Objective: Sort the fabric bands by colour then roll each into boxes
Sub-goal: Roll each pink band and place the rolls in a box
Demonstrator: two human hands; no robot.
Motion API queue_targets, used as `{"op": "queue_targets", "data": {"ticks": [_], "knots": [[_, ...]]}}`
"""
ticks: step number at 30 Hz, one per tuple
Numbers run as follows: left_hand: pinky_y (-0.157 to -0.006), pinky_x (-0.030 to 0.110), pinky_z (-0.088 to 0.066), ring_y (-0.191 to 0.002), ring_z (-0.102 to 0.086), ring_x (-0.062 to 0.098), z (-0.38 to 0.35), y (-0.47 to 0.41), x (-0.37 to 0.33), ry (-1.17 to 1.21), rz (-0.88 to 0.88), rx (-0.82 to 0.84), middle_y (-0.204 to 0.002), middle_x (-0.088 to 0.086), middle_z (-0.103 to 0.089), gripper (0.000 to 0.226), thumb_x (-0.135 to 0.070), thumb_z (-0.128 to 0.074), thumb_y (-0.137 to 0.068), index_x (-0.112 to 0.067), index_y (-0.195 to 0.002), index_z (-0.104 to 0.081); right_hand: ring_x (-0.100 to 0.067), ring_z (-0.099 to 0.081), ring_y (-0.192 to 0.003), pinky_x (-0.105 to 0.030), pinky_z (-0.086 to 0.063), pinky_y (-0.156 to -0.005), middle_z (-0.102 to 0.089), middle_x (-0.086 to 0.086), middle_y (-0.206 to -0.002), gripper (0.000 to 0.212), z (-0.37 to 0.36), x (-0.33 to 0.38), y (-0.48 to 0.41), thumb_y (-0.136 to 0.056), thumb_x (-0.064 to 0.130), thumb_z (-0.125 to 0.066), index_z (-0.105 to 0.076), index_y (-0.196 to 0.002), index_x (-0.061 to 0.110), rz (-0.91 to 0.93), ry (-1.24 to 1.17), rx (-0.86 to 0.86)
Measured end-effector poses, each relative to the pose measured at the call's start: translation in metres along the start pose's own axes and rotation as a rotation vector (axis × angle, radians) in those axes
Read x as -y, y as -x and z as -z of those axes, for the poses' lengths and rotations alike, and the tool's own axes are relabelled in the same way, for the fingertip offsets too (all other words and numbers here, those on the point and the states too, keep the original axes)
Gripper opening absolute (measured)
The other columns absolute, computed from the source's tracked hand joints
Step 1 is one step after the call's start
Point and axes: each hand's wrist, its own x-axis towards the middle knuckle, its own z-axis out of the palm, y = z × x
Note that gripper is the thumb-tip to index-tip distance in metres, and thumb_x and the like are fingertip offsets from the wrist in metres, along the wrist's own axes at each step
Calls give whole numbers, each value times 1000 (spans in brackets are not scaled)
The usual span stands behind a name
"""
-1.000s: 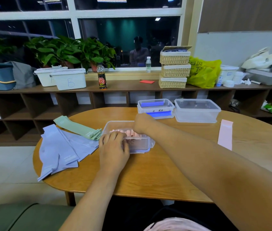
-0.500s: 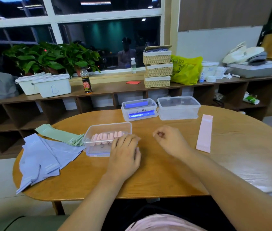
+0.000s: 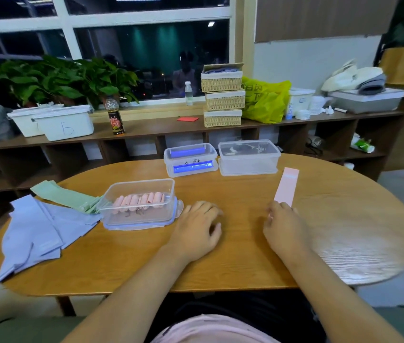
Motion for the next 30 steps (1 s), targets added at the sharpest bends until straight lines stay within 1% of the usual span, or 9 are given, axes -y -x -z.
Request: {"op": "queue_targets", "data": {"ticks": [3, 6, 11, 14, 17, 19, 22, 25, 30], "knots": [[-103, 35, -39, -120, -53, 10, -2, 1, 4, 53, 51, 3, -120, -17, -64, 27, -38, -56, -96, -29, -119, -68, -29, -59, -101, -41, -55, -74, -68, -4, -101, 24, 0, -2, -7, -100, 9, -51, -68, -113, 18, -19, -32, 11], [-101, 33, -39, -117, -53, 10, -4, 1, 6, 61, 56, 3, -119, -16, -64, 26, -38, -57, -97, -29, -119, -67, -30, -63, -94, -45, -59, -75, -70, -4, -97, 18, 4, 5, -11, -103, 13, -52, -68, -108, 20, -54, -97, -11], [-102, 33, -42, -114, -53, 10, -7, 0, 9, 99, 95, -28, -118, -14, -64, 26, -35, -56, -99, -27, -122, -65, -12, -67, -82, -31, -53, -73, -70, 12, -91, 11, 10, 56, -33, -100, 18, -61, -68, -103, 26, -97, -431, 128], [-98, 34, -46, -109, -54, 11, -8, 1, 10, 108, 132, -72, -114, -13, -64, 22, -30, -59, -98, -25, -119, -63, -20, -77, -74, -40, -66, -78, -78, -3, -89, 12, -2, 93, -71, -93, 10, -69, -73, -98, 20, -307, -822, 264], [-95, 34, -46, -109, -56, 13, -7, 2, 10, 128, 156, -86, -114, -11, -64, 22, -28, -60, -97, -25, -119, -61, -21, -80, -89, -37, -64, -92, -78, -14, -108, 17, -16, 120, -101, -94, 2, -71, -73, -107, 11, -430, -1238, 339], [-97, 33, -46, -112, -56, 13, -6, 2, 11, 126, 186, -69, -116, -10, -65, 26, -29, -59, -97, -26, -122, -60, -19, -78, -102, -34, -61, -99, -74, -11, -119, 26, -22, 128, -112, -97, 2, -68, -68, -121, 13, -382, -1371, 373], [-95, 33, -47, -113, -56, 15, -5, 2, 11, 114, 233, -35, -118, -7, -66, 30, -30, -58, -97, -26, -127, -60, -20, -70, -113, -30, -56, -95, -72, -2, -124, 40, -27, 115, -118, -98, 4, -61, -63, -133, 23, -184, -1050, 359], [-91, 31, -47, -112, -55, 14, -4, 1, 11, 102, 271, 5, -117, -7, -65, 28, -32, -55, -100, -27, -127, -60, -16, -71, -107, -30, -57, -89, -74, 8, -111, 36, -26, 84, -105, -98, 0, -56, -71, -112, 30, -16, -720, 271], [-93, 34, -50, -114, -57, 17, -2, -2, 10, 74, 362, 21, -123, -4, -64, 28, -31, -52, -102, -26, -129, -58, 1, -69, -101, -29, -55, -99, -76, 20, -102, 36, -22, 36, -50, -100, 9, -63, -75, -97, 43, 155, -609, 328]]}}
